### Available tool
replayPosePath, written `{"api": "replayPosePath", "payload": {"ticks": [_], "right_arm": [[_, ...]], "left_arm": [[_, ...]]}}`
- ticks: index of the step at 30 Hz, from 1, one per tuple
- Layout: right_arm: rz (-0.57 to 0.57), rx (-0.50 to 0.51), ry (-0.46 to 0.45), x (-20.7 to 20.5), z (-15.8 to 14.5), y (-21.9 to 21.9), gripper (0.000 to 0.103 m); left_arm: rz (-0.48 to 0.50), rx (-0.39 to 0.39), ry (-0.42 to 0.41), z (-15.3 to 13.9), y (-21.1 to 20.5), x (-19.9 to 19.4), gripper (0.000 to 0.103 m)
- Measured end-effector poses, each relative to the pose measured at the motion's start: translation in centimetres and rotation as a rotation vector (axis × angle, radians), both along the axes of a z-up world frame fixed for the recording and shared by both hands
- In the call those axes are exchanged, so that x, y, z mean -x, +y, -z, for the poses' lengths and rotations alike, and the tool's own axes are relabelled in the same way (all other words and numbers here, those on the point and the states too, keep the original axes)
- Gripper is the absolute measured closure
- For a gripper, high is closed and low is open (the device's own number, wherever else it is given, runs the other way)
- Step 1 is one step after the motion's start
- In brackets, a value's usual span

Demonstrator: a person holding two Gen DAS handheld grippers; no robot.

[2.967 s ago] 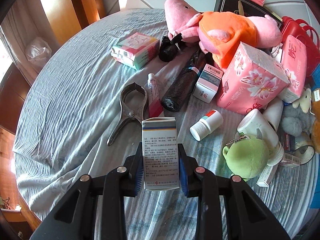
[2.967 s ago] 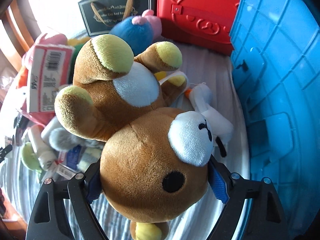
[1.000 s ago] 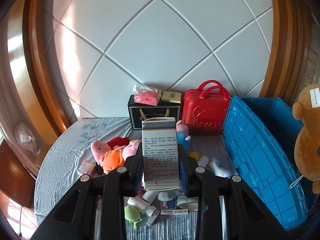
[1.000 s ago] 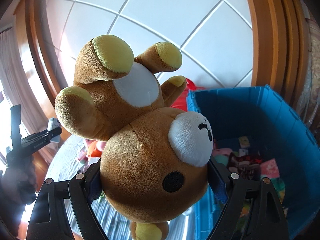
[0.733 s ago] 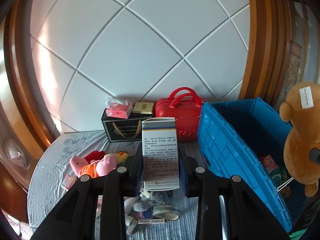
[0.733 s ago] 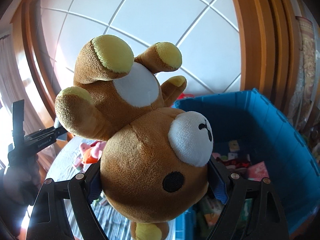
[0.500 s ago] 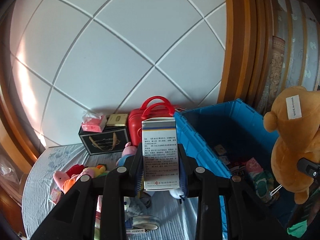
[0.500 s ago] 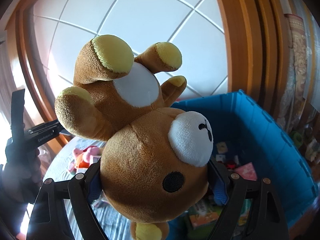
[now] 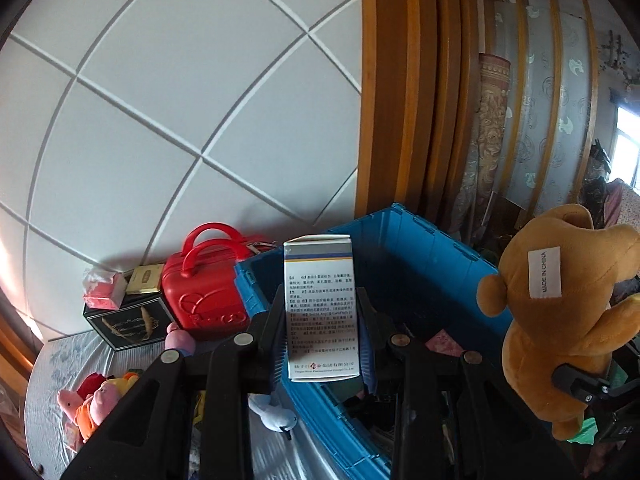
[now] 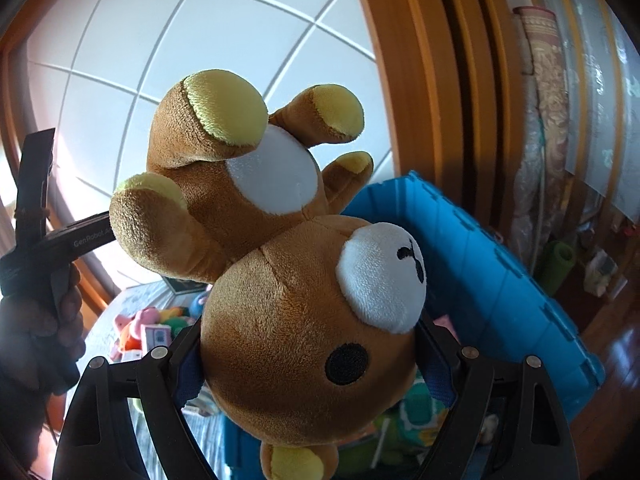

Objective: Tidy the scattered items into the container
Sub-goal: 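Carry the medicine box and brown teddy bear over the blue bin with both tools, then open both tools to drop the box and teddy bear into the bin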

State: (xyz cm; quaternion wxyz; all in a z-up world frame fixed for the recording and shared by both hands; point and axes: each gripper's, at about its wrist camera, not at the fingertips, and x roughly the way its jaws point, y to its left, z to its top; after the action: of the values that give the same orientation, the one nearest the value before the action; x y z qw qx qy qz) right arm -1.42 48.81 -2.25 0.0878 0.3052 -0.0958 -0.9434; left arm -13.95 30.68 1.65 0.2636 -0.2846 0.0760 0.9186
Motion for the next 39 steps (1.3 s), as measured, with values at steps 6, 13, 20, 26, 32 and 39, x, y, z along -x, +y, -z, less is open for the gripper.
{"api": "replayPosePath", "payload": {"ticks": [6, 13, 20, 26, 32, 39], "right_arm": [[0.044, -0.001, -0.015, 0.5, 1.1, 2.8, 0.016], [0.089, -0.004, -0.033, 1.1, 2.0, 4.8, 0.016], [0.117, -0.007, -0.051, 2.2, 3.0, 6.6, 0.016], [0.132, -0.012, -0.064, 3.0, 3.4, 7.5, 0.016], [0.157, -0.027, -0.053, 3.9, 3.2, 7.8, 0.003], [0.167, -0.026, -0.042, 4.3, 2.9, 7.8, 0.0]], "left_arm": [[0.057, 0.0, -0.014, 0.0, 4.2, 0.6, 0.074], [0.103, 0.009, -0.03, 0.4, 8.1, 1.7, 0.074], [0.128, 0.019, -0.04, 0.8, 10.4, 2.8, 0.074], [0.136, 0.02, -0.05, 0.7, 11.8, 3.9, 0.074], [0.128, 0.02, -0.042, -0.4, 12.5, 5.0, 0.0], [0.054, 0.002, -0.052, 0.3, 9.2, 5.8, 0.0]]}}
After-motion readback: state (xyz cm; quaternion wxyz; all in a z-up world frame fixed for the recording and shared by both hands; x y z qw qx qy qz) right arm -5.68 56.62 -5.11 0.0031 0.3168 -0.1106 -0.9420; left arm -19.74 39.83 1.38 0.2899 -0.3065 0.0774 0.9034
